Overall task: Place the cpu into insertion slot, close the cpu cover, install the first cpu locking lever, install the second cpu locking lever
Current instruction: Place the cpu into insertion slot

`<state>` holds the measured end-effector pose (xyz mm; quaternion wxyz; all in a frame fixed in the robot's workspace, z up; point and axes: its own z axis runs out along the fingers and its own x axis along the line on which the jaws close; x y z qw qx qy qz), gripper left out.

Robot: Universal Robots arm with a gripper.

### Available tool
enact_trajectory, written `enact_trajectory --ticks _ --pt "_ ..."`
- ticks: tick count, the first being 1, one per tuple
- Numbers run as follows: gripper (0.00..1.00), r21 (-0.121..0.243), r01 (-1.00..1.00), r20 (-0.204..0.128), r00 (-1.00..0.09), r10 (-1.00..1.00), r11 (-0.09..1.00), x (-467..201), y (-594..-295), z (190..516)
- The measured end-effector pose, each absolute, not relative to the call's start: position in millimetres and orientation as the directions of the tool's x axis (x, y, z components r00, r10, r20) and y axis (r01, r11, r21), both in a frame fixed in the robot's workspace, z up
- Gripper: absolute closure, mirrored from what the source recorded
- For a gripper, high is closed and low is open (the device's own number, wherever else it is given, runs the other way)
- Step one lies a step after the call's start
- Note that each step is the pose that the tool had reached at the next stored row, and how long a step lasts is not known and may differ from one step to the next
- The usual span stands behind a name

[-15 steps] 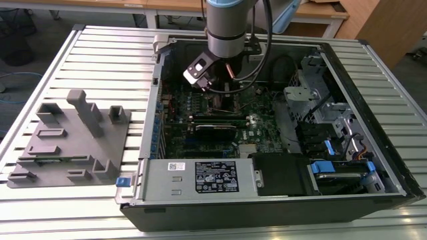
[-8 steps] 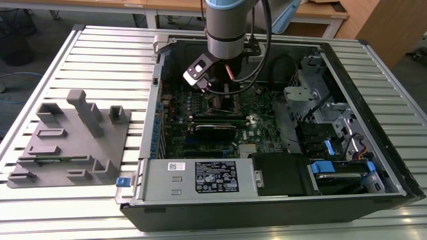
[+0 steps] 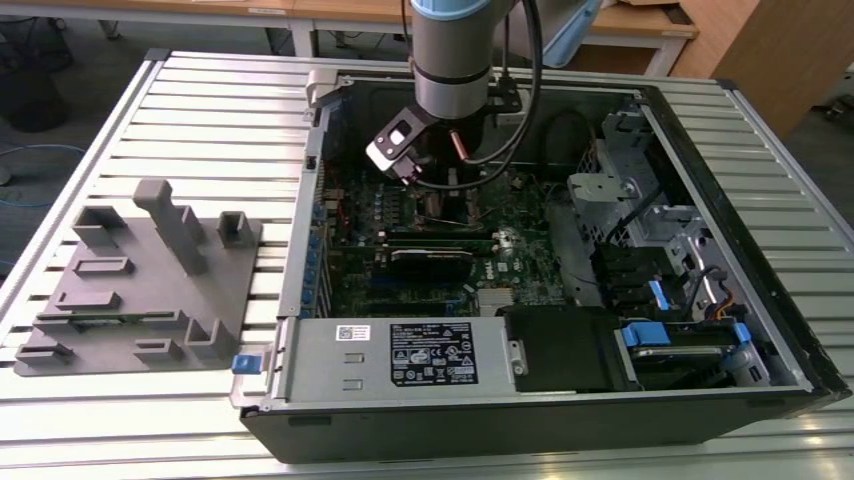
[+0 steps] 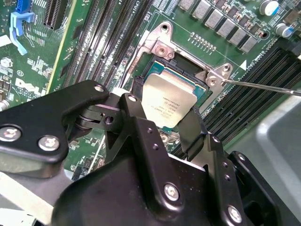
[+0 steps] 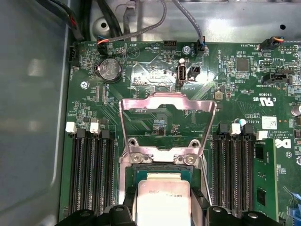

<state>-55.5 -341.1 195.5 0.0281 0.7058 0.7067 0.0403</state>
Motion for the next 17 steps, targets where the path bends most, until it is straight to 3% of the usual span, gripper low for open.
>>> enact_trajectory --ticks 17 --pt "0.46 0.097 0.995 0.002 0.002 1.0 -0.002 -55.5 -336.8 195.4"
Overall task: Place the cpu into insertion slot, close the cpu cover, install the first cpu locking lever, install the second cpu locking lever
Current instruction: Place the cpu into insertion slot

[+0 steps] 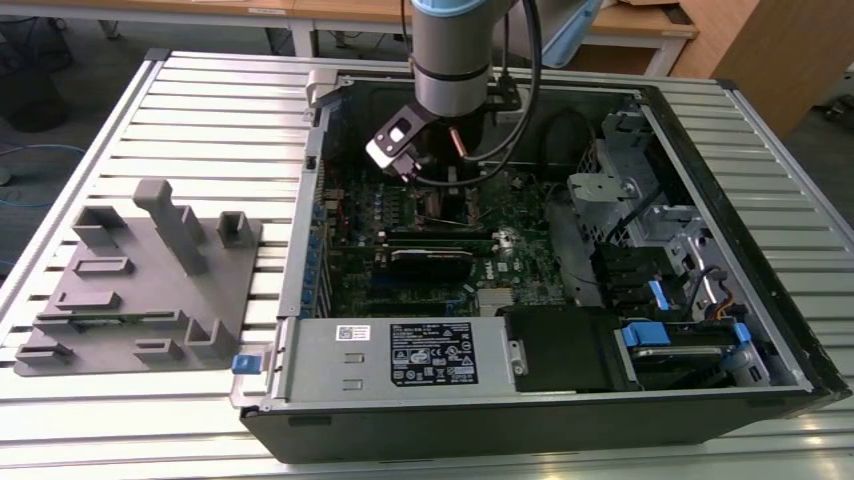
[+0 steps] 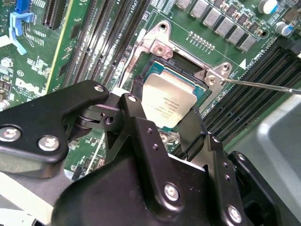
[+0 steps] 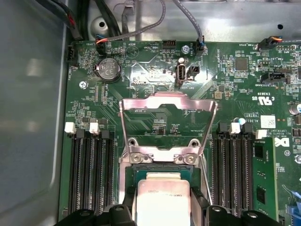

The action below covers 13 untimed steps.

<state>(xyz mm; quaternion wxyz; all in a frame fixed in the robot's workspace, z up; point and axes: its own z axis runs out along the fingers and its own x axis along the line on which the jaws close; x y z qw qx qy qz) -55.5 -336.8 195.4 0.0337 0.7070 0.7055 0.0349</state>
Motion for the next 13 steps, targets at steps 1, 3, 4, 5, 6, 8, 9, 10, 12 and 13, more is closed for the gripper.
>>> enact_trajectory --ticks 1,3,4,5,6,8,9,10,12,13 --pt "0.46 0.097 0.995 0.001 0.002 1.0 -0.002 -55.5 -335.9 195.5" --pt "0.46 0.097 0.995 -0.001 0.002 1.0 -0.002 -55.4 -334.9 195.4" --pt "0.46 0.097 0.995 -0.005 0.002 1.0 -0.001 -55.5 -334.6 195.4" --pt "0.46 0.097 0.995 -0.01 0.002 1.0 -0.001 -55.5 -334.4 195.4" --pt "0.46 0.097 0.995 -0.015 0.002 1.0 0.0 -55.5 -334.3 195.4" --pt "0.46 0.097 0.995 -0.02 0.002 1.0 0.0 -55.5 -334.1 195.2" --pt "0.46 0.097 0.995 -0.021 0.002 1.0 0.0 -55.4 -334.0 195.1" --pt "0.46 0.097 0.995 -0.022 0.002 1.0 0.0 -55.4 -333.9 195.0" --pt "0.46 0.097 0.995 -0.022 0.002 1.0 0.0 -55.5 -333.5 194.4" --pt "0.46 0.097 0.995 -0.022 0.002 1.0 0.0 -55.5 -333.2 194.3"
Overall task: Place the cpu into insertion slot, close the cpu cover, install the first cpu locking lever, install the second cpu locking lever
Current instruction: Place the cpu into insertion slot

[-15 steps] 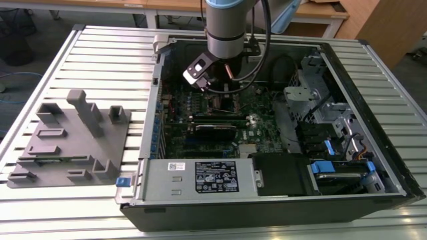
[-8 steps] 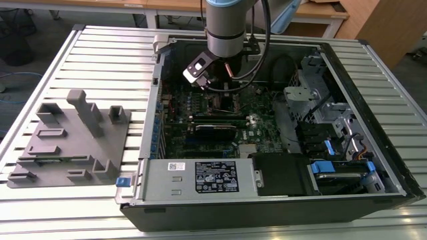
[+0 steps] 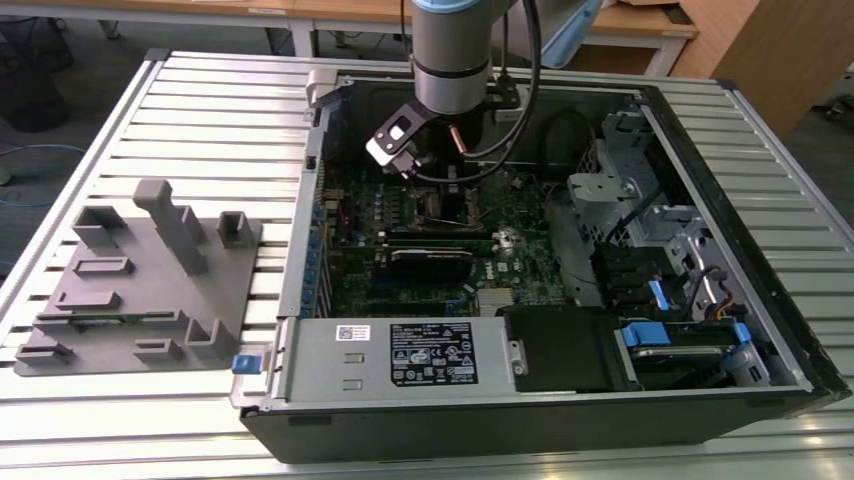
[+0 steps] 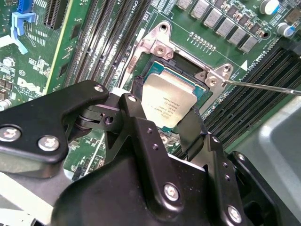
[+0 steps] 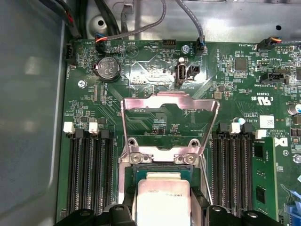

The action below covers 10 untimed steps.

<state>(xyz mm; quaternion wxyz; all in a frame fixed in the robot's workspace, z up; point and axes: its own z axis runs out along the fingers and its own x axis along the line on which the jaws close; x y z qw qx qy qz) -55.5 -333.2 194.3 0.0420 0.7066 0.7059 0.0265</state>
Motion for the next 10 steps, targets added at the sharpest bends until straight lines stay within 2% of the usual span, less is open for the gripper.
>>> enact_trajectory --ticks 10 --pt "0.46 0.097 0.995 -0.022 0.002 1.0 0.0 -55.5 -332.7 193.4"
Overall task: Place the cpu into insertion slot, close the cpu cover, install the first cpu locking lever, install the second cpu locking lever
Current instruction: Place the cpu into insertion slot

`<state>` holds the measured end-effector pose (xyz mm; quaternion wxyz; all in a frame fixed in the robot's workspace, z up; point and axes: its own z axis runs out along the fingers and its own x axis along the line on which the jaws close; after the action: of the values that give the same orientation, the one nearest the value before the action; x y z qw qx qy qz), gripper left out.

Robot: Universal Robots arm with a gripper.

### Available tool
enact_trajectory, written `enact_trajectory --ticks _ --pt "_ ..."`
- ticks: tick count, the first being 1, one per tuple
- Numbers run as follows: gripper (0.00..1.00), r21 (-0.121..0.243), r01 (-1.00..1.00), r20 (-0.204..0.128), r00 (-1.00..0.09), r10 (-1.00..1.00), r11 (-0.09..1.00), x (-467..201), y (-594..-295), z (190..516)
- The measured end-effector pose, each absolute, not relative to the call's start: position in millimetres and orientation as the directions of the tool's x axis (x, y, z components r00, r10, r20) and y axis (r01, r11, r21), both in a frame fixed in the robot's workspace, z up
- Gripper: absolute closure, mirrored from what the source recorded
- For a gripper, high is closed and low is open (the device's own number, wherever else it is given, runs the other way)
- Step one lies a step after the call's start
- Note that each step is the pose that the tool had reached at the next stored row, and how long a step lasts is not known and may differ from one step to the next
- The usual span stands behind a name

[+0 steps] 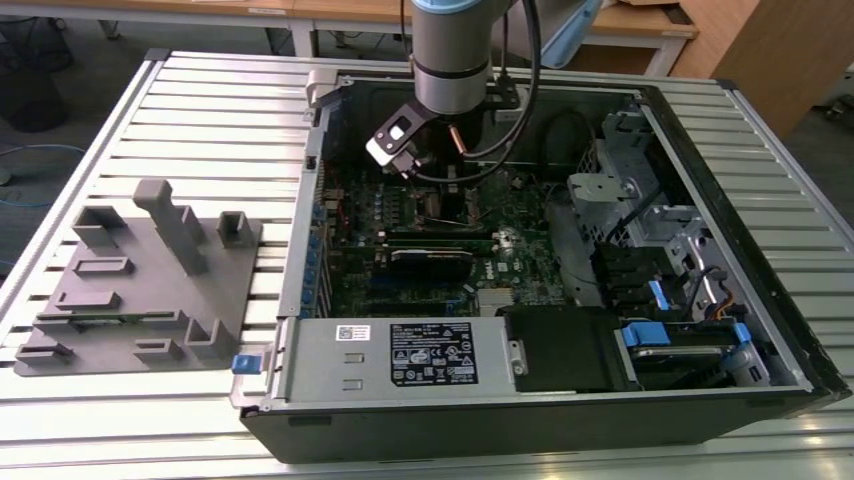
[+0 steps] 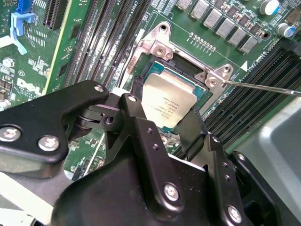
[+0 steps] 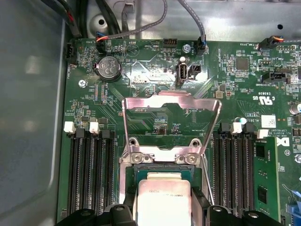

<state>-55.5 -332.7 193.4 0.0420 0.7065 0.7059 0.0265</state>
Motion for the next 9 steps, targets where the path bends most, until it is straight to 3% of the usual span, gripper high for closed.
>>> enact_trajectory --ticks 9 --pt "0.46 0.097 0.995 -0.022 0.002 1.0 0.0 -55.4 -332.6 192.9"
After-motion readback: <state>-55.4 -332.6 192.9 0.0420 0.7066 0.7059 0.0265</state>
